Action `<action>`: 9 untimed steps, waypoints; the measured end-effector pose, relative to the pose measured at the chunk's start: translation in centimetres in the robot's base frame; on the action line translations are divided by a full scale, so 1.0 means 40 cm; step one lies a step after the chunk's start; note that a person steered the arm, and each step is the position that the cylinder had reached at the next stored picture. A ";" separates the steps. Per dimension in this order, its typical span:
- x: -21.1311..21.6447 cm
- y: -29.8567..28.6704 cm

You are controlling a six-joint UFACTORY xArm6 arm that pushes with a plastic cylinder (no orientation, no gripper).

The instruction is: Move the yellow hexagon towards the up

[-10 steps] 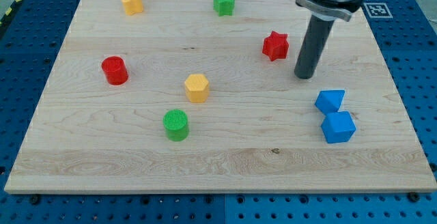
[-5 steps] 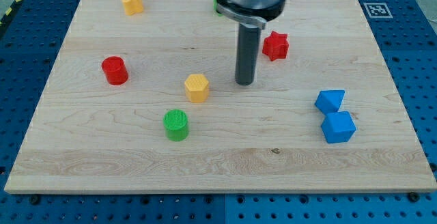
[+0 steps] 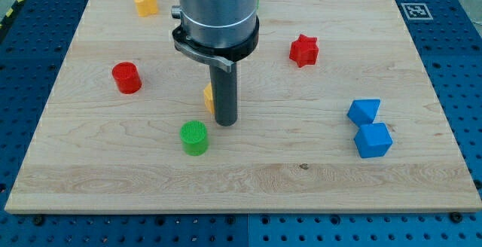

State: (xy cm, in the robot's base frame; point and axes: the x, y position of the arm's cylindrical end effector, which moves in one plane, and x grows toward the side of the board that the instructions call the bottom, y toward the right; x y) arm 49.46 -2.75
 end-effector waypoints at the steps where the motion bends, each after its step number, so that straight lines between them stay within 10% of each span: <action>1: -0.051 0.000; 9: -0.272 -0.149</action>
